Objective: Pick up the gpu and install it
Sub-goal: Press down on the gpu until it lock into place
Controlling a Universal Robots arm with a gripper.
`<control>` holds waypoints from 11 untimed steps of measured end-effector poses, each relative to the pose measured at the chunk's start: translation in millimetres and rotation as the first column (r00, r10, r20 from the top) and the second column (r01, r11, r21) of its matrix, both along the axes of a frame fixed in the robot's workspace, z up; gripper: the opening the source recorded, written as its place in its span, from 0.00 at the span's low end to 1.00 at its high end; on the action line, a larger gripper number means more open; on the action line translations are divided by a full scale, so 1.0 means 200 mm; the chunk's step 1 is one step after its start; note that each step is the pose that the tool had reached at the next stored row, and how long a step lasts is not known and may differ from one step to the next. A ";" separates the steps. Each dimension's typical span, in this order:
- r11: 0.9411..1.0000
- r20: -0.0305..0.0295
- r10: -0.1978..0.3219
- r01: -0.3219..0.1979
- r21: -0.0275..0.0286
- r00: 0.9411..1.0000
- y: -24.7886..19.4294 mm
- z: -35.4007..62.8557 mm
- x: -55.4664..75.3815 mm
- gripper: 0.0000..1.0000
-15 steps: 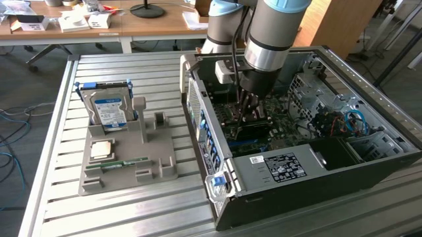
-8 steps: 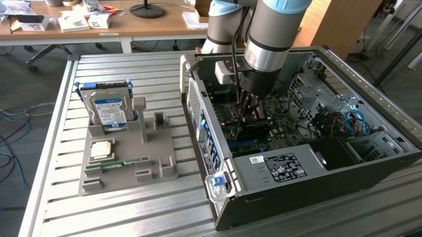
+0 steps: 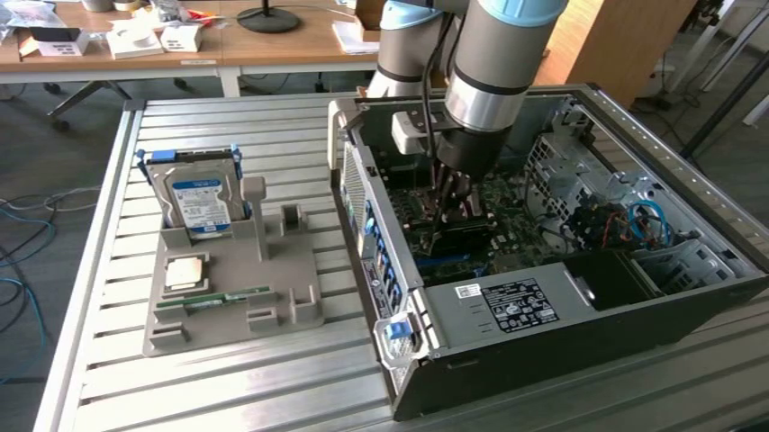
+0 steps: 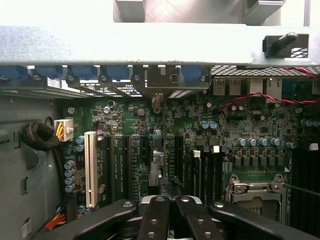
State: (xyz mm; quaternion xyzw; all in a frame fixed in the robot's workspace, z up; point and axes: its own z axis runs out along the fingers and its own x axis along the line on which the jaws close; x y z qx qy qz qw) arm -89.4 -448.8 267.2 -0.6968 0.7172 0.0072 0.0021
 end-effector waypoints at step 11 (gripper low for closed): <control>1.000 0.002 0.000 0.000 0.001 1.000 0.000 -0.006 0.00 0.11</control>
